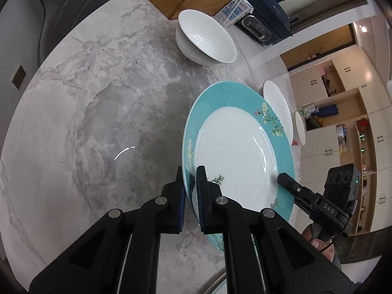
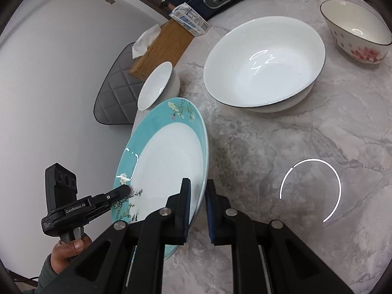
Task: Organize plates and bowls
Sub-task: 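Carry the teal floral plate with the right tool over the plate stack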
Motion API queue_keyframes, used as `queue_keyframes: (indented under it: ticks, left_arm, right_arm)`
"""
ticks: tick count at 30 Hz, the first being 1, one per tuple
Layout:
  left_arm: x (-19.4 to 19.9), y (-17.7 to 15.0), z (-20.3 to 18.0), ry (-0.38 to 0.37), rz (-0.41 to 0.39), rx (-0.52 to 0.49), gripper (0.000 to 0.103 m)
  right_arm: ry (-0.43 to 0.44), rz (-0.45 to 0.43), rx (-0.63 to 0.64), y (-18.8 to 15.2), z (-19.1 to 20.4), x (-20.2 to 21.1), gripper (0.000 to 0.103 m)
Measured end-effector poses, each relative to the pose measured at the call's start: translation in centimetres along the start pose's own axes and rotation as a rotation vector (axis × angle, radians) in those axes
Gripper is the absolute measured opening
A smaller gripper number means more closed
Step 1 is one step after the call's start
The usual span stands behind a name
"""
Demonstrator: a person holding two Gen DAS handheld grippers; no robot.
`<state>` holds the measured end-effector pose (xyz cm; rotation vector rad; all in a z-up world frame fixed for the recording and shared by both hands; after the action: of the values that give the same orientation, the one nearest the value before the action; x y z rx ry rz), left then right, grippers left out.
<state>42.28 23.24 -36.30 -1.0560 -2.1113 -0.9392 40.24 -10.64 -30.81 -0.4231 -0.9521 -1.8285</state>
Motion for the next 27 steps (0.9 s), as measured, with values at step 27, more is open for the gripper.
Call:
queue_keyframes:
  ticks: [27]
  left_arm:
    - [5.9, -19.6, -6.4, -0.092, 0.156, -0.189, 0.006]
  right_arm:
    - [-0.074, -0.049, -0.008, -15.3, -3.2, 16.5, 0.017]
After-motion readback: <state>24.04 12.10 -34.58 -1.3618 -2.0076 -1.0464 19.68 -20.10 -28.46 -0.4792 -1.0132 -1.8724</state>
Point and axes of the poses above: each gripper's, at about its wrist camera, not at the fingertips, and x roughly against the way its jaws point, z to its left, y to its top, the point moved 6 cm from there along -x, roughly the way its jaws point, and after that the axes turned 10 degrees about -z, right-handed, at the moved point
